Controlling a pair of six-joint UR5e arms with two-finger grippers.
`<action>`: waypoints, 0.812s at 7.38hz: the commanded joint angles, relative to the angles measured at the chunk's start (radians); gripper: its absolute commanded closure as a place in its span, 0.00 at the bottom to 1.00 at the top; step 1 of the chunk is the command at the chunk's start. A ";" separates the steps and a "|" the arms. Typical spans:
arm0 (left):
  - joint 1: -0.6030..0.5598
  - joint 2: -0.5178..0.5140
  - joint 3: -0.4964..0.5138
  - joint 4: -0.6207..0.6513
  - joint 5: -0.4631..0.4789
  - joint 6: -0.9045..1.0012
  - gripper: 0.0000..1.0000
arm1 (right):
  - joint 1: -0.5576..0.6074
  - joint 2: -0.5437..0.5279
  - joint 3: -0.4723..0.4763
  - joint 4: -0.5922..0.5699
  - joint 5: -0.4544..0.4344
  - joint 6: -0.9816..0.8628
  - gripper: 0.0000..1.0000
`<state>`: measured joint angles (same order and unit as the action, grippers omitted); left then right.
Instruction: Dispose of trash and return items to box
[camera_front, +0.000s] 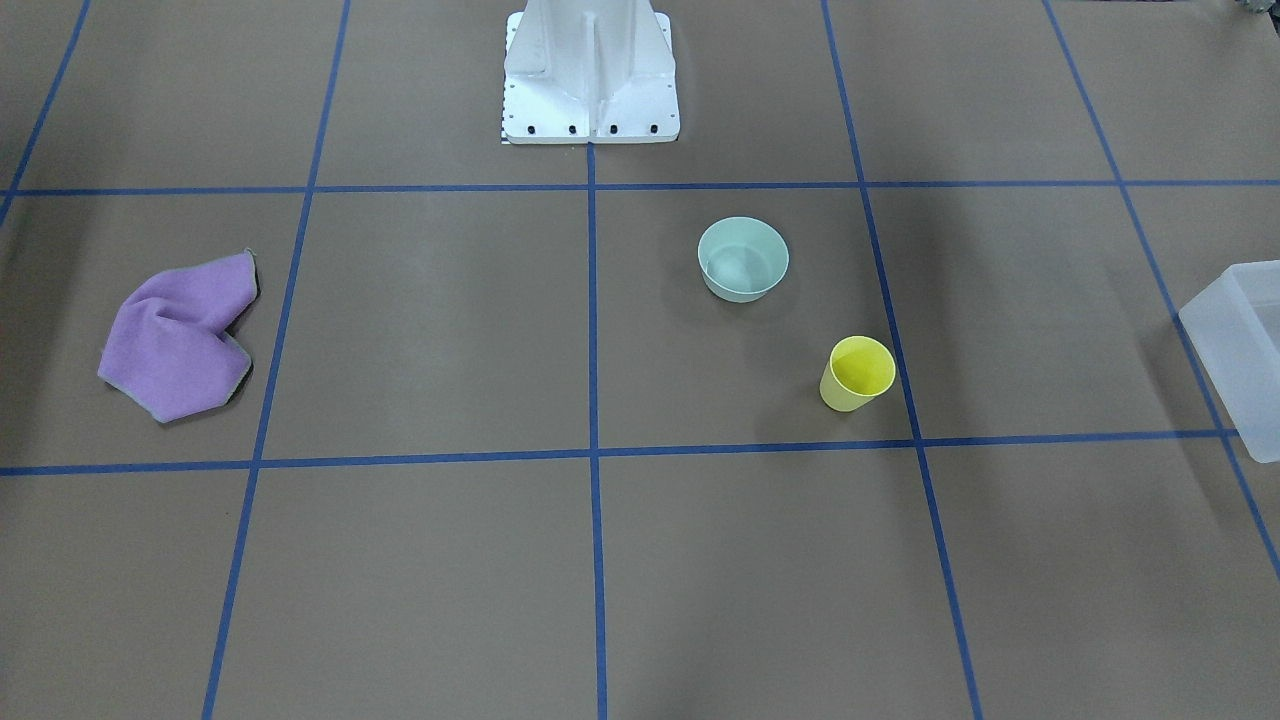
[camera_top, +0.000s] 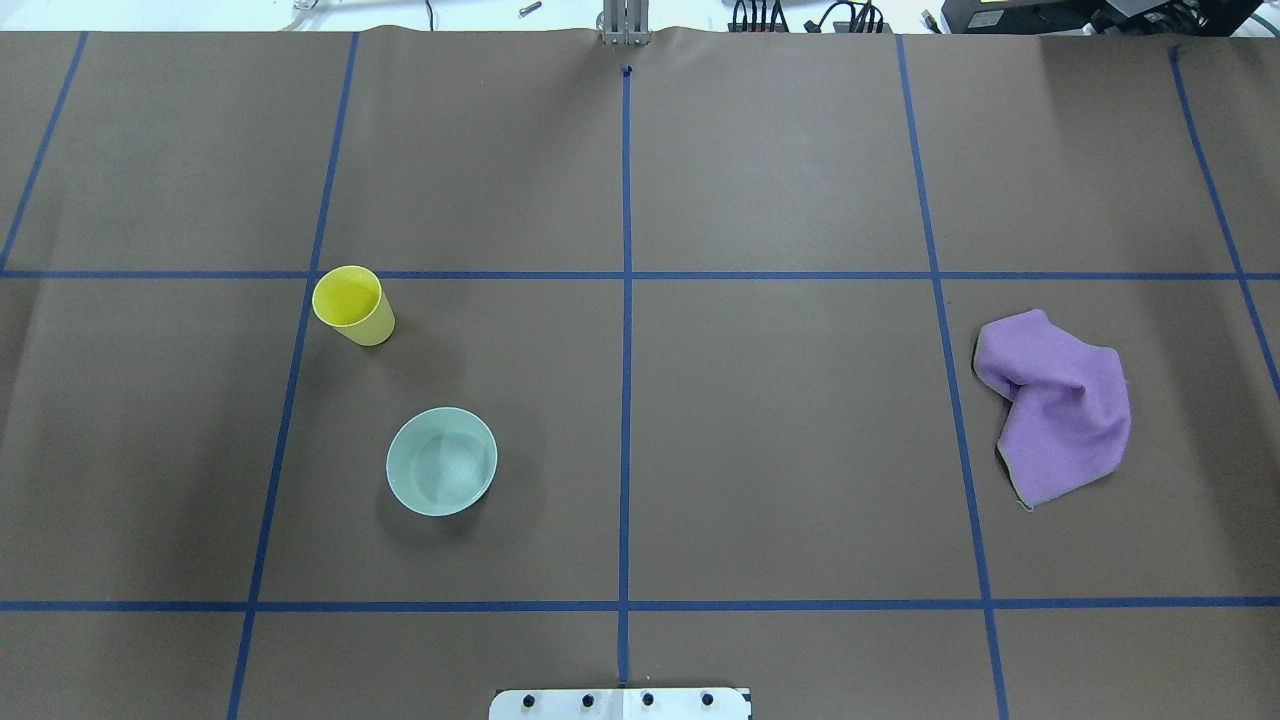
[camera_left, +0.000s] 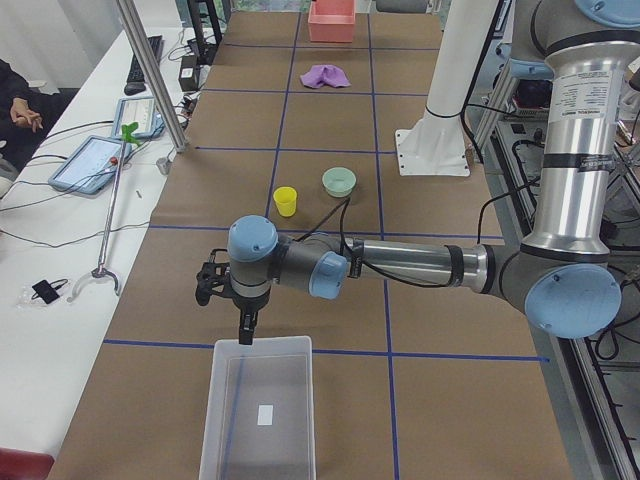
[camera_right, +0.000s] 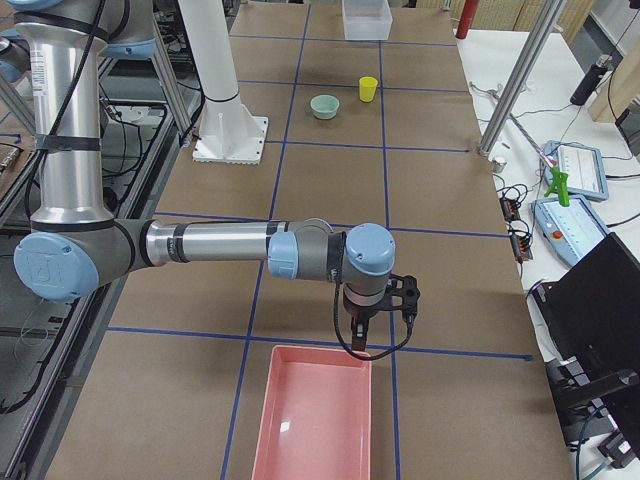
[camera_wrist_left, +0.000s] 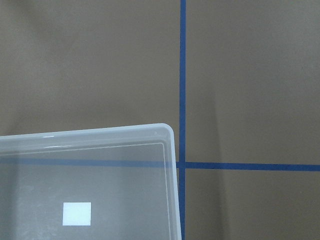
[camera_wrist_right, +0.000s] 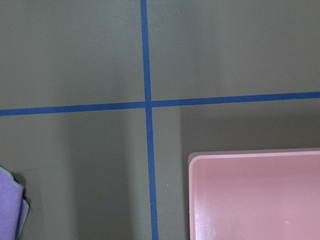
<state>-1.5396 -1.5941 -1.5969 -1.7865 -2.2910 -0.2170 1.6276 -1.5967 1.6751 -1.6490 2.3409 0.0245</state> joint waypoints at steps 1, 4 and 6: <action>0.001 0.008 -0.003 0.001 -0.002 0.008 0.02 | 0.000 -0.002 0.000 0.000 0.000 0.000 0.00; 0.001 0.008 -0.001 0.001 -0.001 0.008 0.02 | 0.000 -0.025 0.031 0.000 0.003 0.000 0.00; 0.001 0.008 0.000 0.001 0.002 0.008 0.02 | 0.000 -0.026 0.037 0.000 0.014 0.000 0.00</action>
<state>-1.5386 -1.5862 -1.5975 -1.7855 -2.2910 -0.2086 1.6275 -1.6210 1.7067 -1.6490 2.3477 0.0246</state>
